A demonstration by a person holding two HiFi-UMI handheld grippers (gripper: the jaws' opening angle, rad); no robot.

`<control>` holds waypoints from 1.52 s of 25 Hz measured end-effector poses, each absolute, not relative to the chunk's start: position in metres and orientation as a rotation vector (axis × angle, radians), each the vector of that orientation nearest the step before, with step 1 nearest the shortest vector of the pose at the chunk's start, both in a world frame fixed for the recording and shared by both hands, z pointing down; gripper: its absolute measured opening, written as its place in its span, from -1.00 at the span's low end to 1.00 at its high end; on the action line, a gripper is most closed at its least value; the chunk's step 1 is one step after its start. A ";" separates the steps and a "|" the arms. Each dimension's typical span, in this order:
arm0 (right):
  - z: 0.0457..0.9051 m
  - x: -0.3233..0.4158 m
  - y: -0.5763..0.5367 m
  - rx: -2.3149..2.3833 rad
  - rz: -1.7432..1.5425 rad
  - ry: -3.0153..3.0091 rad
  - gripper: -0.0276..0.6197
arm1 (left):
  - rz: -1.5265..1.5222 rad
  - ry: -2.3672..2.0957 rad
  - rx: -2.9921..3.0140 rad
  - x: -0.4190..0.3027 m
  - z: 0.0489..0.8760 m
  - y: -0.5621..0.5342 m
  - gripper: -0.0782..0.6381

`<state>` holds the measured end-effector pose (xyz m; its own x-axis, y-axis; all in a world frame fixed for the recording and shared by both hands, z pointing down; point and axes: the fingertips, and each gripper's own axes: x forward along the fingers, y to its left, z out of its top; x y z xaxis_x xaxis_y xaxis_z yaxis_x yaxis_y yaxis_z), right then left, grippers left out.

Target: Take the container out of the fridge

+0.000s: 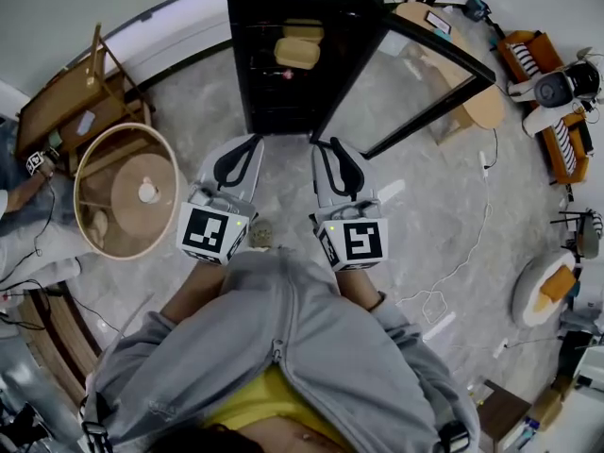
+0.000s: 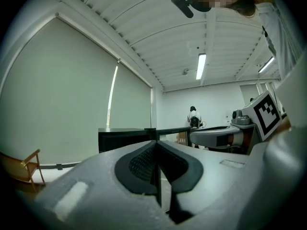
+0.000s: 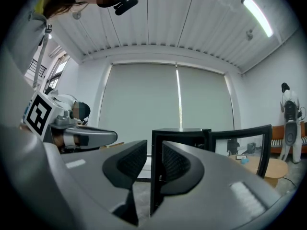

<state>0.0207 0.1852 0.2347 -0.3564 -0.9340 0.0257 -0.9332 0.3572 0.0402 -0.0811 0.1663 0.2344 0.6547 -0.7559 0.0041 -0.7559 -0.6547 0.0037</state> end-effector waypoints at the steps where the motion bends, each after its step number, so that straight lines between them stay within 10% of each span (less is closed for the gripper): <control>1: 0.236 0.020 0.176 1.765 -0.027 -2.543 -0.62 | 0.005 -1.293 2.857 -0.082 0.235 0.157 -0.77; 38: 0.297 0.049 -0.090 1.490 0.039 -2.560 -0.81 | 0.070 -1.368 2.724 -0.031 0.279 -0.088 -0.77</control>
<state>0.0494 -0.0899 0.2975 -0.4819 -0.8602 0.1670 -0.8649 0.4975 0.0668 -0.0313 -0.0881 0.2793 0.5969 -0.7980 0.0828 -0.8023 -0.5937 0.0620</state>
